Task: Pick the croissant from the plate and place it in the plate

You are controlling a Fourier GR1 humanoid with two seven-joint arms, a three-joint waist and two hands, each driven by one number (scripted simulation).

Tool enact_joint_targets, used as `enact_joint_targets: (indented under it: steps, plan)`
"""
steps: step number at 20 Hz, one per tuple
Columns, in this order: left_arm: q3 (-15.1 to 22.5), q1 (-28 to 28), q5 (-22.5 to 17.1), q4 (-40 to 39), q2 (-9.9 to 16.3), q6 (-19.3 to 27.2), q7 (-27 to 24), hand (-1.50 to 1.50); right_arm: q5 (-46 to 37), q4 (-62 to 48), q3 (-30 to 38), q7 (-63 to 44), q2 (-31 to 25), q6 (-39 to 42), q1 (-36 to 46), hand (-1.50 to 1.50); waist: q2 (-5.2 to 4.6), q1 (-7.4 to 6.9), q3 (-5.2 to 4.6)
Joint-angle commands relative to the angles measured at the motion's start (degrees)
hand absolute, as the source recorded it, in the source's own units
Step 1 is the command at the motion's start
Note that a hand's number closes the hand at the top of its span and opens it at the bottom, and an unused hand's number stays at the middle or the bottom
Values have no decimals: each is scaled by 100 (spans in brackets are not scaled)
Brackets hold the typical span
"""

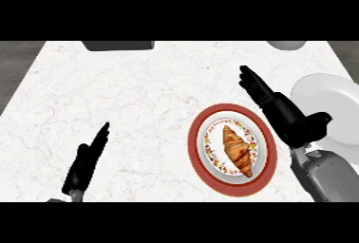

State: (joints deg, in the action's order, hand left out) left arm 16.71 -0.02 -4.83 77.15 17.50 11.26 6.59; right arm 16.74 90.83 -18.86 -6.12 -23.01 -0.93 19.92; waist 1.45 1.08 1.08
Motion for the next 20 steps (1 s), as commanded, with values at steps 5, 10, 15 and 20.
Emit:
enact_joint_targets:
  steps: [5, 10, 15, 20]
  plan:
    - [-42, -1157, 258, 1020, 358, -401, -877, 0, 594, -1841, -423, -2342, -413, 775, -203, -150, -302, -442, -135]
    - [215, -1443, 84, 1296, 281, -890, -1047, 0, -1048, -2073, -1826, -2873, -1579, 2285, 910, -150, -288, -929, -151]
    - [-7, -1721, -116, 1227, 379, -1108, -992, 0, -1967, -2395, -2700, -3091, -1154, 3203, 2155, -150, -265, -792, -120]
    - [-433, -1564, -314, 1250, 685, -1303, -1094, 0, -2257, -3470, -2963, -3628, 241, 3580, 3113, -150, -216, -511, -113]
